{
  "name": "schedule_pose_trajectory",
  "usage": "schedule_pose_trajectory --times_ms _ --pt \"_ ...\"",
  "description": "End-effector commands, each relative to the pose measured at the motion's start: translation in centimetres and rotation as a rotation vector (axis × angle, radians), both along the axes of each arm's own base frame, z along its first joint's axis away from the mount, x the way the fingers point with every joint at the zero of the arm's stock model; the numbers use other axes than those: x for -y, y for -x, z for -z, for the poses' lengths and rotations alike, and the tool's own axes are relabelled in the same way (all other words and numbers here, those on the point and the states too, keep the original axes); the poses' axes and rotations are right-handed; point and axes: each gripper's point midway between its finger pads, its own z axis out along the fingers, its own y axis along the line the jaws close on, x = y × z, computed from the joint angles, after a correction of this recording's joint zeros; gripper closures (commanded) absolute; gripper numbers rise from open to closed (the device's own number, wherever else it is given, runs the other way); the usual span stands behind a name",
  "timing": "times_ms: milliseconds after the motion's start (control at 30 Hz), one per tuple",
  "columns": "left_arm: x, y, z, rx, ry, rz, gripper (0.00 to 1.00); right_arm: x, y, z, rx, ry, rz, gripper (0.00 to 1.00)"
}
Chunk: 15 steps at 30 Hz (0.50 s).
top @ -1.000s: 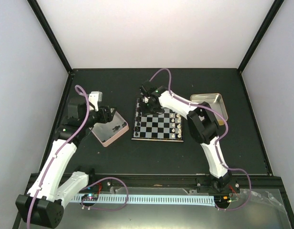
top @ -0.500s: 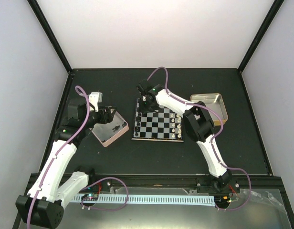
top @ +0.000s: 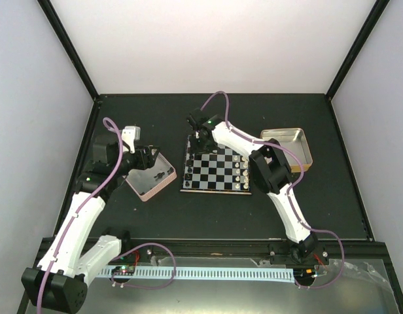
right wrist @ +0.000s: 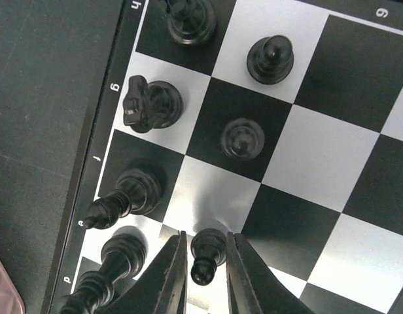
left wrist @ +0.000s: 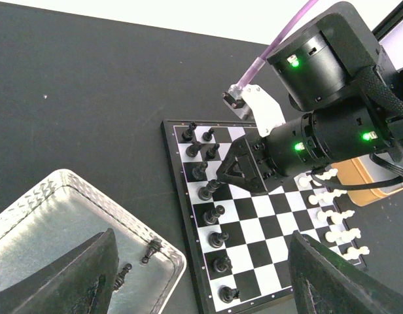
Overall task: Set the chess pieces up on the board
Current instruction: Place the chess piece on the chessboard.
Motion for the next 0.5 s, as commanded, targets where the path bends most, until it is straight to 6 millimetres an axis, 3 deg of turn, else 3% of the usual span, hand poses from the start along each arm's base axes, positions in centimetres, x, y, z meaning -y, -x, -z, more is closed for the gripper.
schedule_pose_trajectory --times_ms 0,467 --pt "-0.34 -0.28 -0.22 0.024 -0.010 -0.010 0.27 0.12 -0.48 0.23 -0.001 0.014 -0.002 0.82" --pt "-0.30 -0.34 -0.07 0.019 -0.008 -0.009 0.27 0.20 -1.26 0.67 0.030 0.030 0.003 0.90"
